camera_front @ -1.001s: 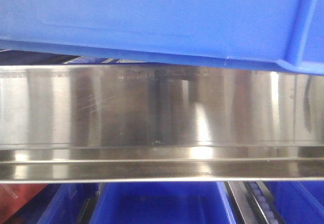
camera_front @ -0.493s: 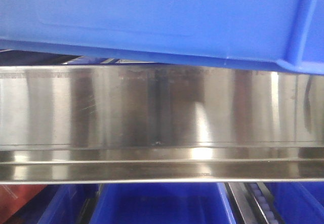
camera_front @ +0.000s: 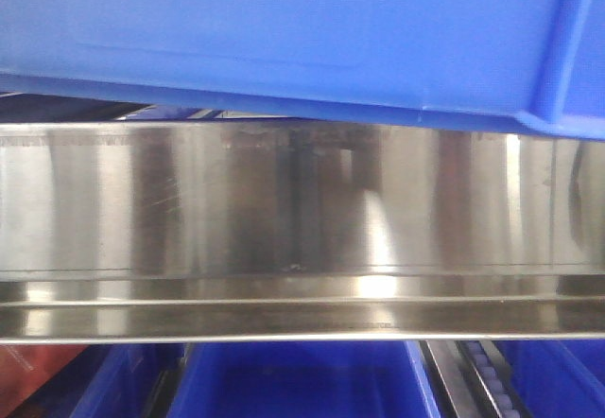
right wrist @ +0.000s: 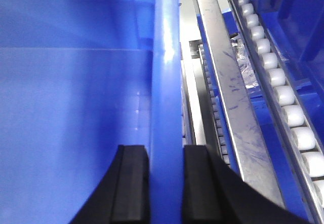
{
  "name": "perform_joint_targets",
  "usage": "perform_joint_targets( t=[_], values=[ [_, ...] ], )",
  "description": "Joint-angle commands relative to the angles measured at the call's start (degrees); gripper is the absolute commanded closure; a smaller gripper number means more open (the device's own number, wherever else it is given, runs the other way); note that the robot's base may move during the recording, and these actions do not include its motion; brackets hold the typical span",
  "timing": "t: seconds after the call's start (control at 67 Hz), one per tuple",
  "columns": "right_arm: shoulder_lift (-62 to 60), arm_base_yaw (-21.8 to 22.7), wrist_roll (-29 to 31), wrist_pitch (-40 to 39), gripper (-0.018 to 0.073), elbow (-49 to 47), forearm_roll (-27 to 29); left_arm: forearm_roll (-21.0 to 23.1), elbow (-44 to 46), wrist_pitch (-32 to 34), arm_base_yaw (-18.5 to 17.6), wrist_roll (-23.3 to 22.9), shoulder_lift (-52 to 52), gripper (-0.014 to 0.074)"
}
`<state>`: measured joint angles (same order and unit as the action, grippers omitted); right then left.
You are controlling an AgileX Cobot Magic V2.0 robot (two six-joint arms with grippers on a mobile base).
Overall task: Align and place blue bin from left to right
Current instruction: 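Hold the blue bin with both grippers above the rack rollers, then lower the blue bin onto the rack and open both grippers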
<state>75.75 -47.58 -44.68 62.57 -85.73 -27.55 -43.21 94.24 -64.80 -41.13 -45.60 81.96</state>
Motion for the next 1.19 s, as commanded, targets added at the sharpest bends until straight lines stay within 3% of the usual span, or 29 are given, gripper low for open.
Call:
perform_joint_targets(
  t=[0.0,0.149,0.209,0.344,0.553,0.762,0.926,1.18],
  values=[
    [-0.46,-0.62,0.16,-5.08,0.0639,-0.57,0.93,-0.94,0.75,6.24,-0.85,-0.99,-0.36,0.0707],
    [-0.46,-0.62,0.16,-4.36,0.0639,-0.84,0.93,0.94,0.75,6.21,-0.85,-0.79,-0.36,0.0707],
    [-0.46,-0.62,0.16,-4.08,0.0639,-1.77,0.93,3.36,1.13,6.33,-0.75,1.77,-0.36,0.0707],
    [0.53,0.27,2.35,-3.27,0.0639,-5.64,0.93,6.86,2.64,7.34,0.18,2.2,0.03,0.0707],
    [4.91,2.26,5.94,-1.4,0.0639,-12.5,1.3,16.82,6.22,8.68,4.72,8.33,2.7,0.0707],
    [9.74,3.97,6.25,-4.23,0.0639,-15.75,1.3,24.25,6.59,11.06,10.68,9.87,5.26,0.0707],
    [12.62,6.16,6.88,-6.19,0.064,-15.75,2.89,26.87,6.59,12.43,13.5,13.96,6.66,0.0707],
    [15.92,9.31,8.2,-9.31,0.064,-15.65,6.85,26.81,6.59,13.75,14.16,14.21,10.42,0.0707]
  ],
)
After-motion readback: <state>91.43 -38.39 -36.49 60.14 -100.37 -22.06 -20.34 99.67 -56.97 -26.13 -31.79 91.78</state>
